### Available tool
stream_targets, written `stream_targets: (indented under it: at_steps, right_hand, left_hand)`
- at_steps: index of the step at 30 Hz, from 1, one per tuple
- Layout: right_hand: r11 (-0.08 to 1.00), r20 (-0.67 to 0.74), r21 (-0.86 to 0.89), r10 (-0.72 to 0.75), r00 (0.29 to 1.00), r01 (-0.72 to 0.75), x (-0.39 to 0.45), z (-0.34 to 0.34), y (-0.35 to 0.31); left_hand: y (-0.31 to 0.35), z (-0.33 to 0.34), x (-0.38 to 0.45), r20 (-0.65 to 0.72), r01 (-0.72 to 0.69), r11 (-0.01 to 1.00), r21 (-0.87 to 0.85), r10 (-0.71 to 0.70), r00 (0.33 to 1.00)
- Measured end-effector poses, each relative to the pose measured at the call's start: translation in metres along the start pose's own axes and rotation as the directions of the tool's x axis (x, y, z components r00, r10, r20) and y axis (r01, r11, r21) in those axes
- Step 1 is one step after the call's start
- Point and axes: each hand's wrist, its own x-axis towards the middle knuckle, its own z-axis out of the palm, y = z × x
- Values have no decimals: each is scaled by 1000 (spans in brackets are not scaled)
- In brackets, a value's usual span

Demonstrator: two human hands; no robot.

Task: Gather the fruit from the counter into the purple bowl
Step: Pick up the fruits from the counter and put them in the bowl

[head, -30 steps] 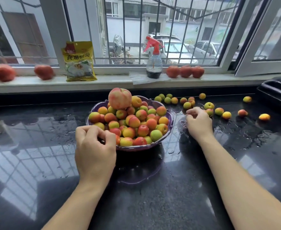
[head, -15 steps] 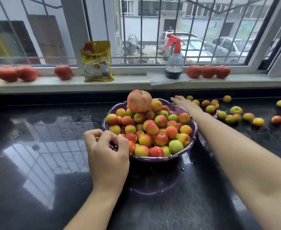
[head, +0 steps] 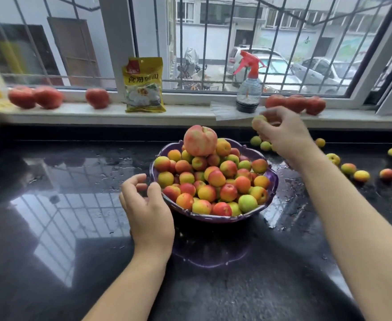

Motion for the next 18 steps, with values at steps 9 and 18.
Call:
stream_targets:
  at_steps: [9, 18]
  right_hand:
    - [853, 484, -265, -286, 827, 450, -80, 94, -82]
    - [951, 8, -178, -254, 967, 251, -53, 36, -75]
  left_hand:
    - [0, -4, 9, 71, 190, 978, -90, -184, 980]
    - [-12, -3, 13, 126, 211, 970, -121, -196, 972]
